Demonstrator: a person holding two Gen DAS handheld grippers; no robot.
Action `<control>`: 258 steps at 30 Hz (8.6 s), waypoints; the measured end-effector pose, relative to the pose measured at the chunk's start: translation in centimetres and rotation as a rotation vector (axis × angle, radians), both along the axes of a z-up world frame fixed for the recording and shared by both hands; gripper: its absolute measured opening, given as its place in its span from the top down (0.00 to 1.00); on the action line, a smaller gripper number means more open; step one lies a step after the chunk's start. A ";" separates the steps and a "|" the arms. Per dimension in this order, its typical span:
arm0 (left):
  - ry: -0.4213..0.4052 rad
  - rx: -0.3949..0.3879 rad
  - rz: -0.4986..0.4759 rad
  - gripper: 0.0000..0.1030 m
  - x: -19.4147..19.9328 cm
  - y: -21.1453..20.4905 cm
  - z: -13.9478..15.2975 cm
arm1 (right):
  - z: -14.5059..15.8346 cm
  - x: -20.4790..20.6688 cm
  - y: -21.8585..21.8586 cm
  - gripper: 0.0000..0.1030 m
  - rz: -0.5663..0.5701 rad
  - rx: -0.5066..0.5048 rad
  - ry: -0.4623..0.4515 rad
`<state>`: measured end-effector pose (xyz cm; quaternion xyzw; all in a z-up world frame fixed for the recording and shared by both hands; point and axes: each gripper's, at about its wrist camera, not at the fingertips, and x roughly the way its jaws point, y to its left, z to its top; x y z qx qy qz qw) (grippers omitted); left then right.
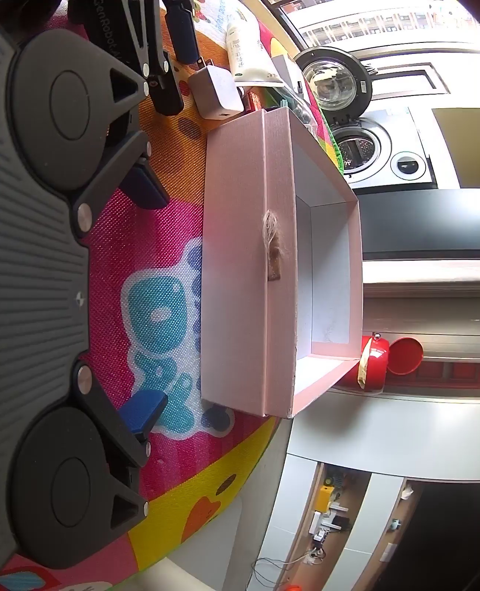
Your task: Organize rigid objects
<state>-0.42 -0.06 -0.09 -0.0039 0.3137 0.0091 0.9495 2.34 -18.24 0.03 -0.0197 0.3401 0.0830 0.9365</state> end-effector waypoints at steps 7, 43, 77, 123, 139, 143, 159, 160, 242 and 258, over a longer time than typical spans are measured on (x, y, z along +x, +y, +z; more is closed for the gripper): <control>0.000 -0.003 0.000 0.37 0.1 0.0 0.0 | 0.0 0.0 0.0 0.00 0.000 -0.006 -0.001; -0.110 0.015 -0.157 0.46 -0.5 1.7 1.5 | 0.3 -0.3 -0.3 0.00 0.012 -0.007 0.007; 0.063 -0.027 -0.310 0.47 -2.3 4.5 0.8 | 0.9 0.7 -0.7 0.00 0.130 -0.029 0.085; -0.079 -0.179 0.070 0.48 -10.1 18.4 3.7 | 2.9 2.0 22.3 0.53 0.768 -0.059 0.148; -0.074 -0.089 -0.375 0.48 -8.7 5.6 7.8 | 14.7 -8.7 1.0 0.66 0.569 0.061 -0.145; -0.163 -0.078 -0.406 0.48 -4.2 2.8 11.0 | 17.3 -8.1 -3.2 0.66 0.432 0.074 -0.225; -0.117 -0.277 -0.196 0.49 9.4 4.0 9.6 | 15.9 7.3 -5.8 0.41 0.223 0.169 -0.170; -0.112 -0.263 -0.169 0.49 8.7 4.9 9.0 | 14.9 7.0 -5.8 0.40 0.221 0.159 -0.158; 0.106 -0.158 -0.015 0.67 14.3 13.2 1.9 | 2.0 -3.5 9.7 0.81 0.550 -0.091 -0.001; 0.147 -0.162 -0.228 0.77 -1.3 11.1 2.4 | 1.6 -3.7 8.7 0.80 0.539 -0.040 -0.027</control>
